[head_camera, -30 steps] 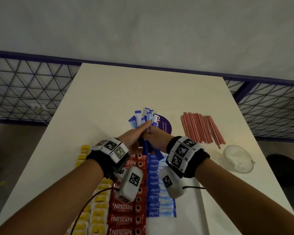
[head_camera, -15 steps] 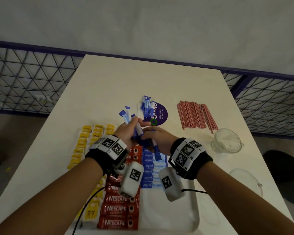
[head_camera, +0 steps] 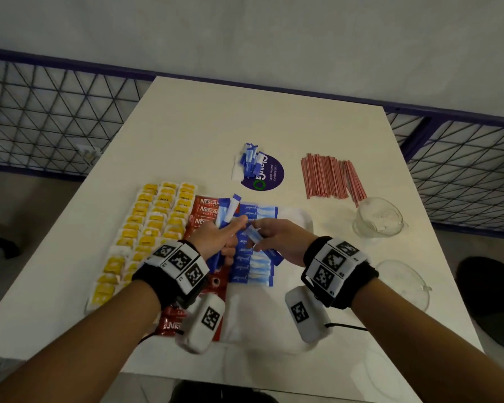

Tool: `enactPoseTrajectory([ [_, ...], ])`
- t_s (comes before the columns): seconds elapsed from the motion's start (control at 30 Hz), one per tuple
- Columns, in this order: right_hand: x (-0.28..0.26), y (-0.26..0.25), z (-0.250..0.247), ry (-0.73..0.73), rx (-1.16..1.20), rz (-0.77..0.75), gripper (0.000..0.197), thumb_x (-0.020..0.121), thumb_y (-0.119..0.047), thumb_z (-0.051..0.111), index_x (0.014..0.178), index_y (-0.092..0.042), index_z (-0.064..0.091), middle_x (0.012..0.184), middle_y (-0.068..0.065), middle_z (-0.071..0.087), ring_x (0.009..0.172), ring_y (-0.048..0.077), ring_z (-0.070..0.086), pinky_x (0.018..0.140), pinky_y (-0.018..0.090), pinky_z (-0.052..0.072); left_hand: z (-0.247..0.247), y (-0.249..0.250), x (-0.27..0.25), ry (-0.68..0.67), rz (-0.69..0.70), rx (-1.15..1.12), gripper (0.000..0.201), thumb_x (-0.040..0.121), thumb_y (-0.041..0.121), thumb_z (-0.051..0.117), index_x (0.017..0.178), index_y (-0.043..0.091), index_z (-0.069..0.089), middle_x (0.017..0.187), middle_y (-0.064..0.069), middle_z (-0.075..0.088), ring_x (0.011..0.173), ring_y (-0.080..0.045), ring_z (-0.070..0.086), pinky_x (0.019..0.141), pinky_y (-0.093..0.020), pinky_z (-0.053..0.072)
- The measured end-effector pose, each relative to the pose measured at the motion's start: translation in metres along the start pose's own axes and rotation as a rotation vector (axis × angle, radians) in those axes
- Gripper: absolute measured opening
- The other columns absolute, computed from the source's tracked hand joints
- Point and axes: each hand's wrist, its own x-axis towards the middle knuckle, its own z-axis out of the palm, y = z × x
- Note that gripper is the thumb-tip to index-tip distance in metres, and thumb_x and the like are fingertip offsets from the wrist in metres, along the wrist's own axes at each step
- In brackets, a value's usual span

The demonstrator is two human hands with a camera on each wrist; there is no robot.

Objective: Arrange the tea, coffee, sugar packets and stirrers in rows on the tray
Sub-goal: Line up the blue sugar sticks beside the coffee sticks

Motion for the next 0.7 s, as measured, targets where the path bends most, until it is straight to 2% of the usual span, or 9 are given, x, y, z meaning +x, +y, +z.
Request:
enactPoseTrajectory([
  [0.07,-0.005,0.003,-0.002,0.011,-0.020,-0.042,0.039,0.082,0.015,0.054,0.120,0.007,0.049,0.082,0.010,0.059,0.074,0.017,0.053,0.083,0.031,0.045,0.002,-0.004,-0.008,0.036,0.006,0.024,0.036,0.086,0.033,0.062,0.062,0.013,0.044,0.036,0.007,0.033,0.033,-0.009,0.030,0.038,-0.021,0.034],
  [0.13,-0.009,0.006,-0.002,0.031,-0.037,-0.065,0.027,0.083,0.006,0.060,0.105,-0.010,0.054,0.100,0.024,0.064,0.077,0.022,0.056,0.088,0.040,0.046,0.004,-0.006,-0.014,0.063,-0.001,0.019,0.038,0.083,0.029,0.067,0.060,0.015,0.040,0.036,0.007,0.031,0.034,-0.009,0.028,0.037,-0.021,0.032],
  [0.17,-0.010,0.008,-0.002,0.041,-0.051,-0.063,0.023,0.083,0.001,0.062,0.094,-0.017,0.053,0.108,0.026,0.063,0.079,0.022,0.056,0.083,0.038,0.048,0.005,-0.007,-0.017,0.065,-0.009,0.023,0.038,0.083,0.027,0.068,0.060,0.016,0.039,0.036,0.007,0.030,0.034,-0.009,0.028,0.037,-0.021,0.032],
  [0.23,-0.012,0.010,-0.002,0.047,-0.064,-0.044,0.022,0.084,-0.005,0.064,0.083,-0.022,0.050,0.112,0.024,0.063,0.074,0.017,0.055,0.066,0.026,0.044,0.007,-0.006,-0.021,0.060,-0.017,0.035,0.038,0.084,0.022,0.067,0.059,0.015,0.038,0.035,0.007,0.029,0.032,-0.008,0.027,0.039,-0.021,0.030],
  [0.3,-0.014,0.010,-0.002,0.043,-0.102,-0.008,0.019,0.086,-0.011,0.063,0.078,-0.020,0.049,0.105,0.022,0.066,0.068,0.014,0.052,0.057,0.021,0.041,0.007,-0.005,-0.023,0.051,-0.004,0.047,0.038,0.085,0.019,0.066,0.058,0.014,0.040,0.034,0.007,0.029,0.032,-0.008,0.026,0.041,-0.021,0.028],
  [0.37,-0.017,0.010,-0.003,0.027,-0.106,0.053,0.018,0.088,-0.018,0.061,0.075,-0.017,0.049,0.088,0.016,0.066,0.063,0.015,0.053,0.055,0.023,0.045,0.006,-0.001,-0.023,0.044,0.017,0.061,0.035,0.085,0.019,0.066,0.059,0.013,0.043,0.033,0.007,0.030,0.032,-0.009,0.027,0.041,-0.022,0.030],
  [0.47,-0.021,0.011,-0.005,0.036,-0.151,0.095,0.017,0.088,-0.022,0.061,0.075,-0.019,0.051,0.074,0.002,0.058,0.061,0.012,0.053,0.053,0.019,0.045,0.002,0.002,-0.020,0.047,0.039,0.116,0.034,0.084,0.021,0.067,0.061,0.012,0.044,0.033,0.007,0.031,0.032,-0.009,0.028,0.043,-0.024,0.030],
  [0.57,-0.024,0.016,-0.004,0.092,-0.249,0.090,0.020,0.085,-0.020,0.065,0.069,-0.021,0.054,0.063,0.000,0.049,0.052,0.010,0.041,0.045,0.015,0.037,0.003,-0.001,-0.018,0.030,0.058,0.165,0.038,0.084,0.024,0.068,0.059,0.013,0.041,0.034,0.008,0.032,0.032,-0.009,0.028,0.041,-0.022,0.030],
  [0.7,-0.028,0.023,0.005,0.172,0.121,0.101,0.023,0.084,-0.002,0.061,0.063,-0.008,0.054,0.057,0.007,0.055,0.044,0.012,0.044,0.042,0.019,0.039,0.003,-0.009,-0.020,-0.034,0.047,0.216,0.041,0.083,0.028,0.068,0.058,0.014,0.039,0.036,0.007,0.032,0.032,-0.009,0.029,0.039,-0.021,0.032],
])
